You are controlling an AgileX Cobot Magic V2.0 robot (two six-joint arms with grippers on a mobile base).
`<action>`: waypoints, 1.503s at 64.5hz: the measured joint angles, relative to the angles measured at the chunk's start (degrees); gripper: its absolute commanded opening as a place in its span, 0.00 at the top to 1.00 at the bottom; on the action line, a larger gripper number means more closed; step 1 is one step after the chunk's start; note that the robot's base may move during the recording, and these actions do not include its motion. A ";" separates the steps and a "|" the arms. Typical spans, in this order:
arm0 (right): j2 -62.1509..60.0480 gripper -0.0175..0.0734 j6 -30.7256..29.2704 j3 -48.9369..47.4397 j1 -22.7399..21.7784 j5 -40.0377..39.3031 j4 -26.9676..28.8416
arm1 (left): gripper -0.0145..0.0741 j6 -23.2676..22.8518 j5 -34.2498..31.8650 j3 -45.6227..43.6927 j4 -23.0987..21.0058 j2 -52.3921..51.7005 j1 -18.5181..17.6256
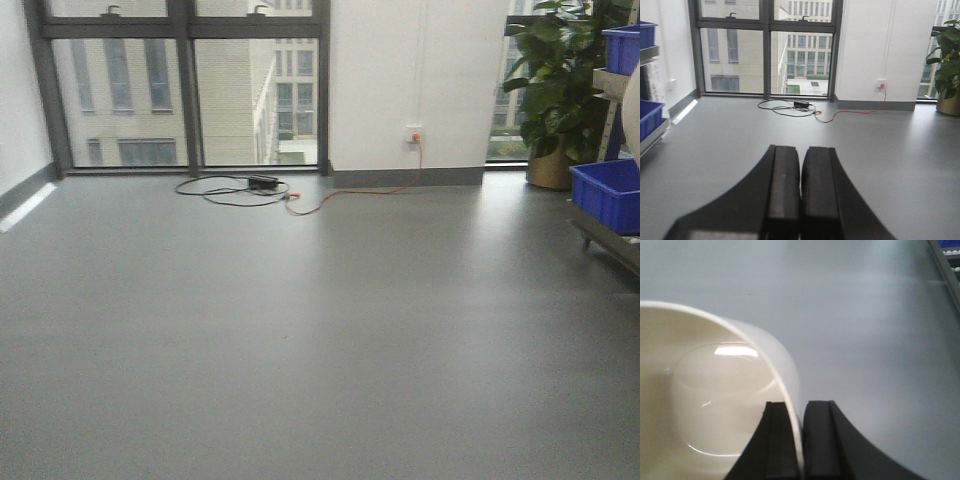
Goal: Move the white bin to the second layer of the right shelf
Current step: 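Drive across the room holding the bin toward the blue-crate shelf, then move the held bin over the shelf's second roller layer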
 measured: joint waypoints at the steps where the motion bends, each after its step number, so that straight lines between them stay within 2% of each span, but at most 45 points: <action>1: 0.00 0.75 0.00 0.00 0.00 0.00 0.00 | 0.74 0.00 0.00 0.00 0.00 0.00 0.00; 97: 0.00 0.75 0.00 0.12 0.00 0.00 0.14 | 0.74 0.00 0.00 0.00 0.00 0.00 0.00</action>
